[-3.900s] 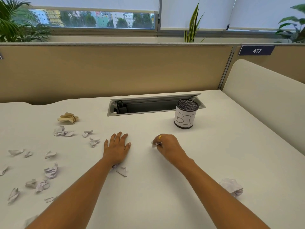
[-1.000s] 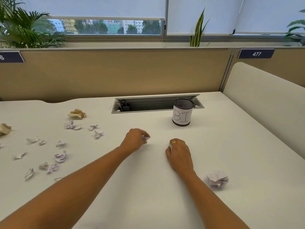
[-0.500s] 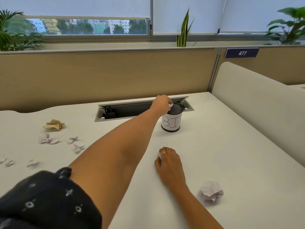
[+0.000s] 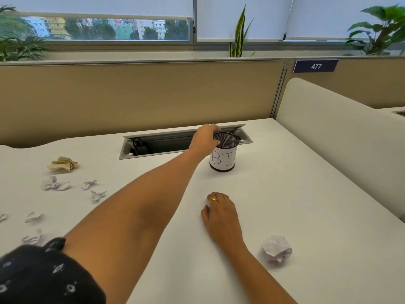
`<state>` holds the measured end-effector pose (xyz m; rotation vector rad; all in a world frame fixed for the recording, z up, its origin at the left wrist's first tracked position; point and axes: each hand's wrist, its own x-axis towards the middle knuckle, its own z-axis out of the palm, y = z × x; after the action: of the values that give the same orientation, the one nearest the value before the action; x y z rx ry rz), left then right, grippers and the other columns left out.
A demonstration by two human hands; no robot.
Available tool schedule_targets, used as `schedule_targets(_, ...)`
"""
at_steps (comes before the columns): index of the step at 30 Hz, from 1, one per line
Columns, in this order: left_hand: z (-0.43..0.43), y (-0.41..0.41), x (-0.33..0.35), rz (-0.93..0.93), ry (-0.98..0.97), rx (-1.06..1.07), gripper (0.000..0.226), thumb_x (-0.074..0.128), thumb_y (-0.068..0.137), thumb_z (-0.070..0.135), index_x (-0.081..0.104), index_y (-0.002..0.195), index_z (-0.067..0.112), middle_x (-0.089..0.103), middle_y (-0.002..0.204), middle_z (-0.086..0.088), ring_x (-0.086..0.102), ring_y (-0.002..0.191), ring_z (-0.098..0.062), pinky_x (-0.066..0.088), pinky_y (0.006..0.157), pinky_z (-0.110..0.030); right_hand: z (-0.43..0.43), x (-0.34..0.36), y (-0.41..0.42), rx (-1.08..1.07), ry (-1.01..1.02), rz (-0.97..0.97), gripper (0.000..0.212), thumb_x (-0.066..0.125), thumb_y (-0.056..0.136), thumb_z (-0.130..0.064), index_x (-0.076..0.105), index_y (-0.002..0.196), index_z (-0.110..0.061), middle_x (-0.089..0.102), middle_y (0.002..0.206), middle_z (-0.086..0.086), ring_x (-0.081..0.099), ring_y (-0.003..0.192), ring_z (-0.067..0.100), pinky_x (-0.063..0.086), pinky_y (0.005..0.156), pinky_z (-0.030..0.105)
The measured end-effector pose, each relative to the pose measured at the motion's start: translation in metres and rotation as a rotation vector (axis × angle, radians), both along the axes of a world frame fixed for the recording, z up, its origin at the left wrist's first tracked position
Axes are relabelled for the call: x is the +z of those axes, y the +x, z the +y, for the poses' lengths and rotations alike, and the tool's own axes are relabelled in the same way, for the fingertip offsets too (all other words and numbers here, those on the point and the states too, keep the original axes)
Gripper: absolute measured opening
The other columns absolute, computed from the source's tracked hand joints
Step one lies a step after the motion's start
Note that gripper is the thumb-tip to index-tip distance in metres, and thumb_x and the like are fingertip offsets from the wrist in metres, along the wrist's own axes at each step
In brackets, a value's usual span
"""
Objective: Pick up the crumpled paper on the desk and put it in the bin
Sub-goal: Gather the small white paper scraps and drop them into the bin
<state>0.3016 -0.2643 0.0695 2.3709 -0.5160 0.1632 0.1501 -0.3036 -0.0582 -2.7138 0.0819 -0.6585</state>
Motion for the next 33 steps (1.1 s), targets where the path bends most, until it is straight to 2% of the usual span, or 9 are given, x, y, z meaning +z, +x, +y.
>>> schedule_targets(6, 0.047, -0.038, -0.048, 0.040, -0.013, 0.111, 0.036, 0.057, 0.089, 0.017, 0.052, 0.124, 0.011, 0.048, 0.136, -0.010, 0.050, 0.121, -0.025, 0.040, 0.105, -0.036, -0.001, 0.003, 0.000, 0.035, 0.028, 0.078, 0.018, 0.050, 0.079, -0.013, 0.062, 0.089, -0.006, 0.065, 0.088, 0.007, 0.061, 0.083, 0.026, 0.051, 0.074, 0.034)
schedule_targets(10, 0.097, -0.073, -0.088, 0.092, 0.139, 0.153, 0.034, 0.052, 0.091, 0.022, 0.050, 0.125, 0.015, 0.043, 0.141, -0.006, 0.043, 0.128, -0.023, 0.035, 0.107, -0.034, 0.001, 0.005, -0.002, 0.032, 0.016, 0.072, 0.020, 0.052, 0.081, -0.011, 0.063, 0.096, -0.003, 0.066, 0.095, 0.011, 0.060, 0.091, 0.030, 0.049, 0.081, 0.037)
schedule_targets(14, 0.147, -0.113, -0.112, 0.009, 0.258, 0.202, 0.036, 0.049, 0.092, 0.025, 0.047, 0.127, 0.018, 0.035, 0.146, -0.003, 0.028, 0.137, -0.020, 0.024, 0.111, -0.038, 0.002, 0.007, -0.004, 0.034, 0.024, 0.078, 0.020, 0.052, 0.082, -0.009, 0.063, 0.097, -0.001, 0.067, 0.096, 0.013, 0.061, 0.092, 0.033, 0.049, 0.080, 0.039)
schedule_targets(17, 0.181, -0.136, -0.118, -0.042, 0.267, 0.291, 0.036, 0.051, 0.091, 0.027, 0.049, 0.125, 0.016, 0.037, 0.145, -0.005, 0.029, 0.138, -0.021, 0.023, 0.111, -0.042, 0.007, 0.006, -0.006, 0.009, 0.009, 0.082, 0.015, 0.057, 0.076, -0.002, 0.065, 0.089, 0.001, 0.068, 0.086, 0.015, 0.063, 0.081, 0.035, 0.052, 0.071, 0.038)
schedule_targets(21, 0.223, -0.153, -0.121, -0.020, 0.264, 0.446, 0.041, 0.049, 0.091, 0.031, 0.046, 0.128, 0.014, 0.036, 0.145, -0.006, 0.028, 0.138, -0.022, 0.022, 0.112, -0.043, 0.019, 0.005, -0.008, 0.054, -0.040, 0.075, 0.028, 0.040, 0.073, -0.013, 0.067, 0.077, -0.005, 0.069, 0.074, 0.008, 0.066, 0.069, 0.030, 0.053, 0.060, 0.033)
schedule_targets(25, 0.250, -0.156, -0.119, 0.012, 0.289, 0.564, 0.047, 0.046, 0.092, 0.035, 0.043, 0.131, 0.009, 0.036, 0.146, -0.010, 0.028, 0.139, -0.023, 0.018, 0.115, -0.044, 0.048, 0.004, -0.003, 0.209, -0.119, 0.050, 0.033, 0.037, 0.073, -0.024, 0.069, 0.075, -0.016, 0.072, 0.083, -0.001, 0.070, 0.080, 0.019, 0.055, 0.067, 0.027)
schedule_targets(28, 0.263, -0.151, -0.119, 0.056, 0.301, 0.627, 0.052, 0.043, 0.093, 0.038, 0.037, 0.135, 0.008, 0.032, 0.148, -0.011, 0.024, 0.140, -0.023, 0.015, 0.116, -0.044, 0.078, 0.005, 0.007, 0.347, -0.058, 0.093, 0.030, 0.042, 0.074, -0.023, 0.069, 0.081, -0.012, 0.072, 0.089, 0.003, 0.070, 0.083, 0.023, 0.056, 0.068, 0.029)
schedule_targets(30, 0.268, -0.147, -0.119, 0.095, 0.263, 0.645, 0.056, 0.041, 0.093, 0.039, 0.032, 0.137, 0.007, 0.028, 0.151, -0.011, 0.020, 0.142, -0.023, 0.014, 0.118, -0.043, 0.095, 0.008, 0.014, 0.433, 0.004, 0.123, 0.026, 0.050, 0.081, -0.016, 0.067, 0.098, -0.006, 0.068, 0.108, 0.010, 0.065, 0.102, 0.028, 0.054, 0.079, 0.034)
schedule_targets(33, 0.272, -0.140, -0.120, 0.135, 0.239, 0.666, 0.059, 0.039, 0.093, 0.041, 0.027, 0.140, 0.007, 0.022, 0.153, -0.011, 0.015, 0.143, -0.023, 0.010, 0.119, -0.040, 0.119, 0.021, 0.030, 0.546, -0.006, 0.300, 0.039, 0.048, 0.093, -0.020, 0.046, 0.131, -0.008, 0.042, 0.142, 0.005, 0.036, 0.133, 0.021, 0.039, 0.102, 0.034)
